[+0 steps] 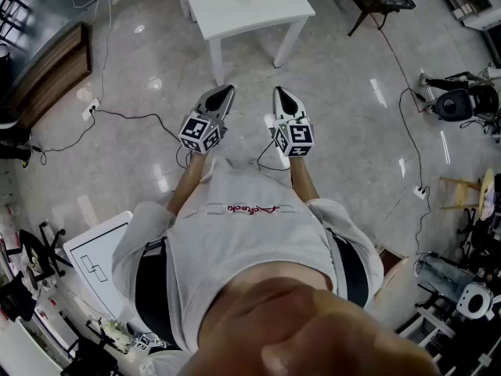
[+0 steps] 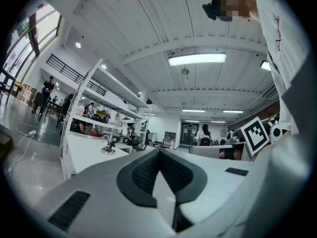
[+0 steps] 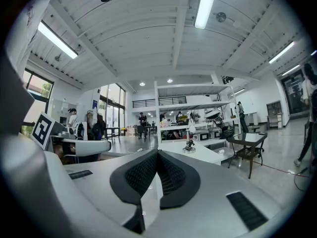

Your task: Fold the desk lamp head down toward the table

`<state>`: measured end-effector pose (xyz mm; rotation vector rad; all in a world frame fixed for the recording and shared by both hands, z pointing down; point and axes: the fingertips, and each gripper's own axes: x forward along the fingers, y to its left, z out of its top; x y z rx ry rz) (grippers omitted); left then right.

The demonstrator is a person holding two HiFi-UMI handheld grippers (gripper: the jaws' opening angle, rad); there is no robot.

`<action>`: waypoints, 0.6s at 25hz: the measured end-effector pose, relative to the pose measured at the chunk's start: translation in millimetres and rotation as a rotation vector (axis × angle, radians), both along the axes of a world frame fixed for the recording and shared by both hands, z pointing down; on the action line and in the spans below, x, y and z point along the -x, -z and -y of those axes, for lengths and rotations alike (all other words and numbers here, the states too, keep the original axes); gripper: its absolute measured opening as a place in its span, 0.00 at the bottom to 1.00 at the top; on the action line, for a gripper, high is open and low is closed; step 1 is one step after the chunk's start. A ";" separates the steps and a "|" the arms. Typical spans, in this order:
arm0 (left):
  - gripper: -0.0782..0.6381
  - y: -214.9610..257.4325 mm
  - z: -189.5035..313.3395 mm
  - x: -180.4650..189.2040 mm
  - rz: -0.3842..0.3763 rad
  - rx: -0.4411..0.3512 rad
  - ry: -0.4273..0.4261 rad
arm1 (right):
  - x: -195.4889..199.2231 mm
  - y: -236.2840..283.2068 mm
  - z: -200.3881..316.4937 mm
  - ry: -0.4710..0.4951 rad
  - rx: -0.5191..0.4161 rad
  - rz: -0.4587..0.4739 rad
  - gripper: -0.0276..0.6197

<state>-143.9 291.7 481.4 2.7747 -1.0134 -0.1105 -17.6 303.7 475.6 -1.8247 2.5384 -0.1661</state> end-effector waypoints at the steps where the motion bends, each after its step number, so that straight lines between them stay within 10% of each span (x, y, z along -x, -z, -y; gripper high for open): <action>1: 0.14 0.2 2.3 -0.8 -0.001 0.000 0.003 | -2.1 -0.6 2.4 -0.001 -0.002 -0.001 0.07; 15: 0.14 0.0 10.4 -14.4 0.016 -0.007 0.033 | -18.3 -9.3 16.8 0.009 0.000 -0.021 0.08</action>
